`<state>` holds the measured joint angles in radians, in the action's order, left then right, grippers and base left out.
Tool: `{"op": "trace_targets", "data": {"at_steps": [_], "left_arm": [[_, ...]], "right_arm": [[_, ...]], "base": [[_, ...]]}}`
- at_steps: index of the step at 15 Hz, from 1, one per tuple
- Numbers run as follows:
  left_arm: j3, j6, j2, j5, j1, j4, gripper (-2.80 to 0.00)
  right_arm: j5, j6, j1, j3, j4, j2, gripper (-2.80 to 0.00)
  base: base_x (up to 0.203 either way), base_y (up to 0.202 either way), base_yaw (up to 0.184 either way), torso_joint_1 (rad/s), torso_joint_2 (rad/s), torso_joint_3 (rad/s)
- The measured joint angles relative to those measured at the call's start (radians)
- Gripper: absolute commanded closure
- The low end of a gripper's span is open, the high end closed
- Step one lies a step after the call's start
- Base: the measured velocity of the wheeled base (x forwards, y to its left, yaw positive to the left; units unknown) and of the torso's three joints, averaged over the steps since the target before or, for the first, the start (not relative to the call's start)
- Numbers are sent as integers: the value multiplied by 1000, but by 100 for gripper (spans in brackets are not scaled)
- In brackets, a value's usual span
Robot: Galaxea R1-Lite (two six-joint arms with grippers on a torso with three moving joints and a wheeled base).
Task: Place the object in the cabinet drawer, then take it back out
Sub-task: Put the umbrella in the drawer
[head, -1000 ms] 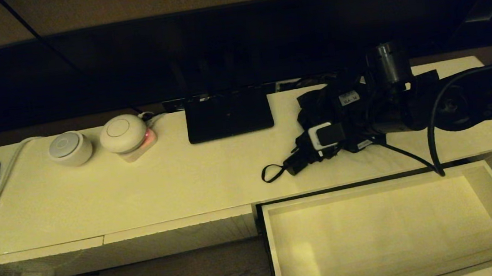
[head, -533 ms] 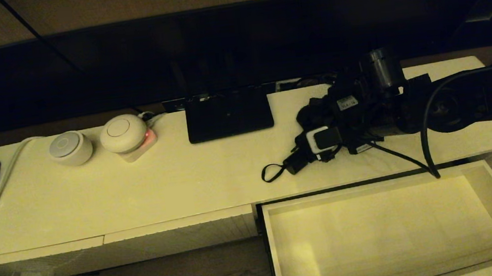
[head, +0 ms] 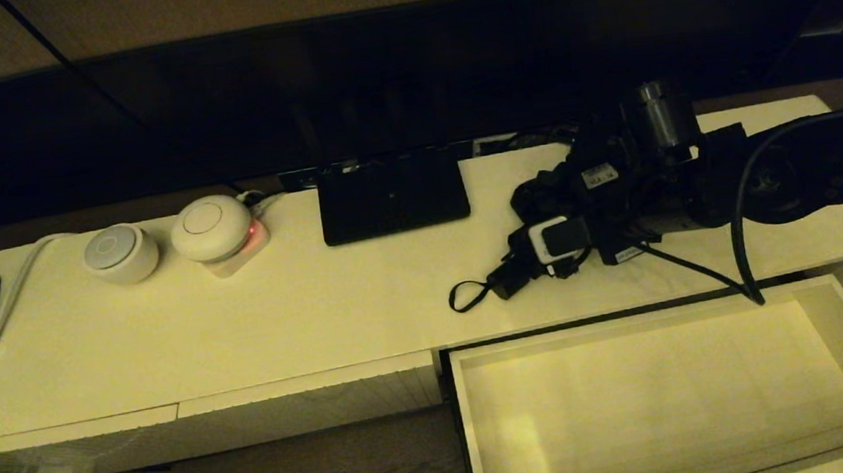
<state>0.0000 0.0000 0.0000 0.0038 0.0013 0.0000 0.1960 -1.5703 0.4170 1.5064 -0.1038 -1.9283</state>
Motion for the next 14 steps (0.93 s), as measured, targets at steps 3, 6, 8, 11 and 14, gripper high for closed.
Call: {"op": "trace_targets", "data": {"at_steps": [3,6,8,11,14], "left_arm": [[0,0,0,0,0,0,0],[0,0,0,0,0,0,0],[0,0,0,0,0,0,0],[0,0,0,0,0,0,0],[0,0,0,0,0,0,0]], "right_arm": [[43,0,0,-43,-2,51,0],[79,5,0,-119,-3,135,0],[84,15,-4,-174,-23,209,0],[90,81,-9,-280,-111,346,0],[109,182,-11,-462,-191,502,0]], "base": [[0,0,0,10,2,-1],[0,0,0,0,0,0],[0,0,0,0,0,0],[0,0,0,0,0,0],[0,0,0,0,0,0]]}}
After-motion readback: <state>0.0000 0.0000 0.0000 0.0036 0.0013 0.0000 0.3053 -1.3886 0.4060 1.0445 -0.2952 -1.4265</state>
